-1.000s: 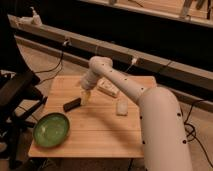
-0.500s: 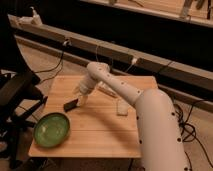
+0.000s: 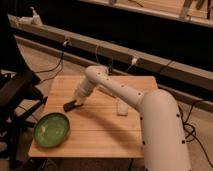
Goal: Place the eraser on the white sponge
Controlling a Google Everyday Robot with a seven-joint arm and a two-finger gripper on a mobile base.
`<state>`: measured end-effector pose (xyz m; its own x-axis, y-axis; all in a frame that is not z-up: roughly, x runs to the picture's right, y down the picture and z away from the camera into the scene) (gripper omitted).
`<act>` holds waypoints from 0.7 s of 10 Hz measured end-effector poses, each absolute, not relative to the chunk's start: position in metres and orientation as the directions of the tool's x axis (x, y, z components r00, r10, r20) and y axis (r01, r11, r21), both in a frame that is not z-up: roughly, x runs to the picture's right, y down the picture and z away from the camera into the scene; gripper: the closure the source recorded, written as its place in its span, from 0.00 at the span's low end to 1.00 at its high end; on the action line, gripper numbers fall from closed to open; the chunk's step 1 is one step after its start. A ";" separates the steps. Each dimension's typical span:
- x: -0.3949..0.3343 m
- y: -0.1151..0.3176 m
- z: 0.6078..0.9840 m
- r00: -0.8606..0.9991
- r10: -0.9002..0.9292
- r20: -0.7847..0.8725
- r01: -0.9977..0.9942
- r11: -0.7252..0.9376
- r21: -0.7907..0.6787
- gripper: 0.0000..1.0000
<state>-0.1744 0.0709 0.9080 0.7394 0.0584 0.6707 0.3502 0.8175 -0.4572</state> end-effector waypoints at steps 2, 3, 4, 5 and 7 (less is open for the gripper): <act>-0.165 0.059 0.904 0.738 0.063 0.672 0.351 0.814 -0.462 0.45; -0.163 0.057 0.902 0.738 0.059 0.673 0.351 0.817 -0.457 0.35; -0.165 0.056 0.906 0.738 0.057 0.672 0.350 0.820 -0.454 0.27; -0.173 0.060 0.911 0.736 0.056 0.675 0.354 0.818 -0.454 0.21; -0.181 0.066 0.922 0.732 0.076 0.677 0.346 0.814 -0.467 0.20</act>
